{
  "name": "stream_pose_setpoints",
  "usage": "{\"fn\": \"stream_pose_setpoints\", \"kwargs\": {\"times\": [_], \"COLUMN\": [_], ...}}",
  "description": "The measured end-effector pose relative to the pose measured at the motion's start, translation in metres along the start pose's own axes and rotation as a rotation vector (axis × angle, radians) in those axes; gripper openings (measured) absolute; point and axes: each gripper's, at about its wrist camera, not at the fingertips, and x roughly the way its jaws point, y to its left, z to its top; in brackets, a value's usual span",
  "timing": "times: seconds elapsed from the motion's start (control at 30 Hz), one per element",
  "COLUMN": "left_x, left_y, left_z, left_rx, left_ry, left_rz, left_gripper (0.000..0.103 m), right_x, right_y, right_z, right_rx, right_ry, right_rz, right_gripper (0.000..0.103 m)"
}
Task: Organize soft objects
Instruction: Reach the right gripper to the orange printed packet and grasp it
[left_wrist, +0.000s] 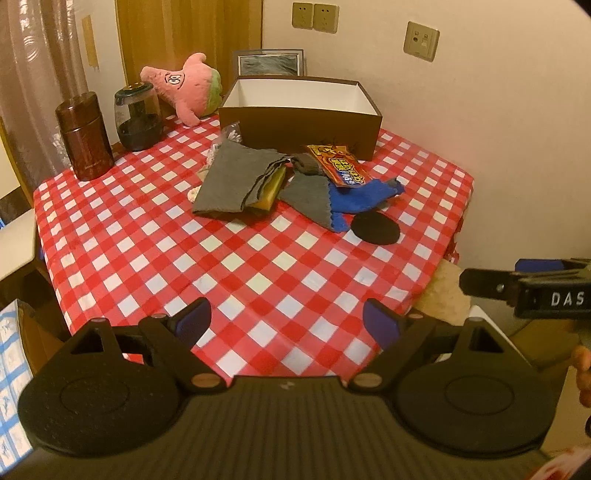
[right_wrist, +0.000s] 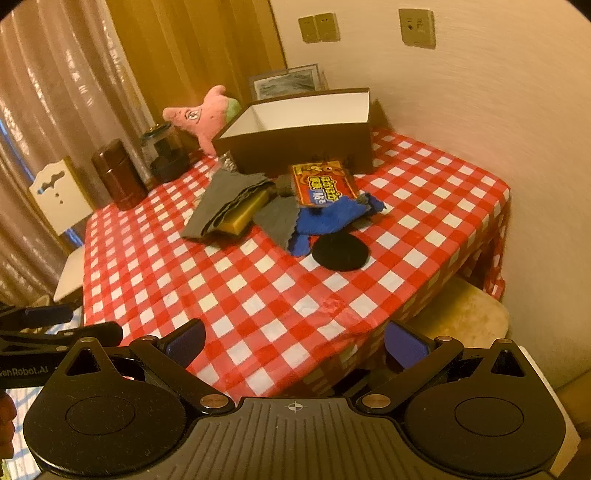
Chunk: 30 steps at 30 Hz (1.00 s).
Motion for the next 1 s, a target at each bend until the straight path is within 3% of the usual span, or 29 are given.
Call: {"fn": "stream_pose_setpoints", "kwargs": {"times": [0.6,0.8,1.0], "left_x": [0.038,0.063,0.098], "left_y": [0.014,0.011,0.006], "left_z": [0.015,0.033,0.061], "left_rx": [0.037,0.015,-0.001], "left_ry": [0.028,0.016,0.000], "left_rz": [-0.036,0.002,0.078], "left_gripper": [0.085,0.084,0.083], "right_x": [0.024,0.048,0.088], "right_y": [0.000,-0.008,-0.023], "right_z": [0.008,0.027,0.071], "right_rx": [0.004,-0.060,-0.149], "right_ry": [-0.033,-0.032,-0.044], "right_rz": [-0.051,-0.032,0.015], "right_gripper": [0.103,0.103,0.102]}}
